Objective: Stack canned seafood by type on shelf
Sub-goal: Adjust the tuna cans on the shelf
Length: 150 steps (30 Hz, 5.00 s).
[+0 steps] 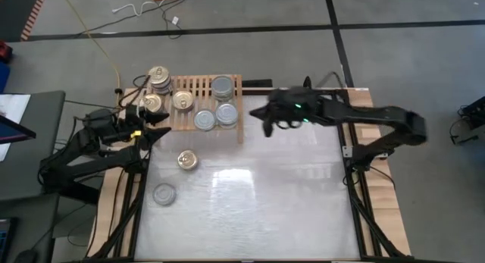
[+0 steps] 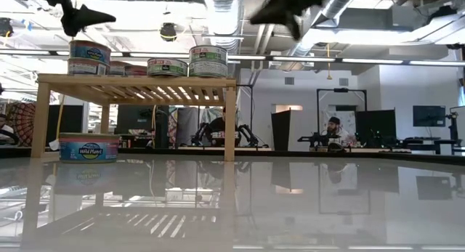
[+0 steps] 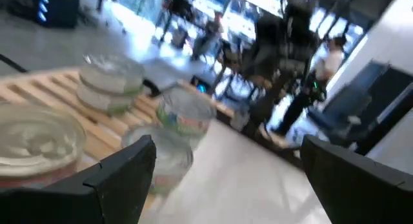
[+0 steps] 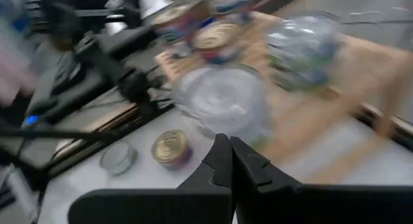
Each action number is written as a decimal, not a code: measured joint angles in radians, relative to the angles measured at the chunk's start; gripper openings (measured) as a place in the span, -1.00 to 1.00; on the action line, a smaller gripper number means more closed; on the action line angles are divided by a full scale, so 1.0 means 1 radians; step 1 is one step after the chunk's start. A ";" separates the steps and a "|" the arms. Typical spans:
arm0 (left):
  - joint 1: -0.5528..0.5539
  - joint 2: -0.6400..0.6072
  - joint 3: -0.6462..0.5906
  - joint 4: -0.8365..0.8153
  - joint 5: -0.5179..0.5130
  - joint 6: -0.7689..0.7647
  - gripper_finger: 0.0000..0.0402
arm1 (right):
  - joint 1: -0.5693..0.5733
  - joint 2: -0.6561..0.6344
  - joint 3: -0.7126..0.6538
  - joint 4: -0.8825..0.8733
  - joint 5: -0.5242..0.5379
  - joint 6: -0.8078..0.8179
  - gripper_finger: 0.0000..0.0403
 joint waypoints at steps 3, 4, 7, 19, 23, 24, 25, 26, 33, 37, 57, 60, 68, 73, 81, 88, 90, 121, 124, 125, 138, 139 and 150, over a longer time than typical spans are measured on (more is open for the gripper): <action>0.000 0.007 0.000 0.072 -0.029 -0.004 0.83 | 0.021 -0.129 -0.172 0.047 0.095 0.090 -0.91; 0.000 0.018 0.003 0.093 -0.045 -0.011 0.83 | 0.033 -0.168 -0.215 0.048 0.129 0.111 -0.91; 0.000 0.094 0.034 0.074 -0.093 -0.057 0.82 | 0.070 -0.269 -0.314 0.053 0.190 0.149 -0.90; 0.014 0.693 0.413 -0.161 -0.136 -0.091 0.79 | 0.098 -0.523 -0.398 -0.054 0.199 0.075 -0.88; 0.032 0.856 0.627 -0.368 -0.221 -0.095 0.79 | 0.095 -0.593 -0.398 -0.097 0.199 0.006 -0.88; 0.034 0.891 0.677 -0.402 -0.230 -0.091 0.79 | 0.093 -0.606 -0.398 -0.101 0.199 -0.010 -0.88; 0.035 0.923 0.729 -0.435 -0.238 -0.084 0.79 | 0.090 -0.621 -0.398 -0.105 0.198 -0.021 -0.88; 0.035 0.952 0.773 -0.457 -0.249 -0.073 0.79 | 0.088 -0.634 -0.398 -0.119 0.197 -0.030 -0.88; 0.014 1.105 1.033 -0.520 -0.289 0.014 0.65 | 0.085 -0.687 -0.398 -0.176 0.197 -0.066 -0.88; 0.014 1.158 1.121 -0.596 -0.277 0.046 0.26 | 0.082 -0.691 -0.398 -0.178 0.197 -0.066 -0.88; 0.100 1.180 1.111 -0.859 -0.238 0.390 -0.91 | 0.000 -0.659 -0.398 -0.100 0.204 0.010 -0.88; 0.156 1.178 1.058 -0.850 -0.235 0.417 -0.94 | -0.016 -0.634 -0.398 -0.077 0.204 0.005 -0.88; 0.259 1.179 0.930 -0.856 -0.192 0.522 -0.99 | -0.022 -0.559 -0.398 -0.068 0.204 0.022 -0.88; 0.272 1.179 0.864 -0.817 -0.192 0.540 -1.00 | -0.022 -0.529 -0.398 -0.059 0.204 0.039 -0.88; 0.265 1.175 0.832 -0.862 -0.196 0.533 -1.00 | -0.021 -0.527 -0.398 -0.006 0.201 0.039 -0.88; 0.227 1.174 0.832 -0.926 -0.145 0.502 -1.00 | -0.021 -0.528 -0.398 -0.008 0.200 0.039 -0.88; 0.212 1.174 0.832 -0.942 -0.134 0.491 -1.00 | -0.021 -0.528 -0.398 -0.008 0.200 0.039 -0.88; 0.086 1.195 0.989 -0.886 0.071 0.514 -1.00 | -0.021 -0.528 -0.398 -0.008 0.199 0.038 -0.88; 0.084 1.237 0.989 -0.894 0.099 0.535 -1.00 | -0.021 -0.528 -0.398 -0.008 0.199 0.039 -0.88; 0.080 1.251 0.989 -0.895 0.102 0.543 -1.00 | -0.021 -0.528 -0.398 -0.008 0.199 0.039 -0.88; 0.087 1.361 0.991 -0.883 -0.002 0.588 -1.00 | -0.021 -0.528 -0.398 -0.008 0.199 0.063 -0.88; 0.091 1.363 0.992 -0.879 -0.006 0.588 -1.00 | -0.021 -0.528 -0.398 -0.008 0.199 0.063 -0.88; 0.148 1.360 0.991 -0.826 -0.058 0.594 -1.00 | -0.022 -0.528 -0.398 -0.009 0.199 0.060 -0.88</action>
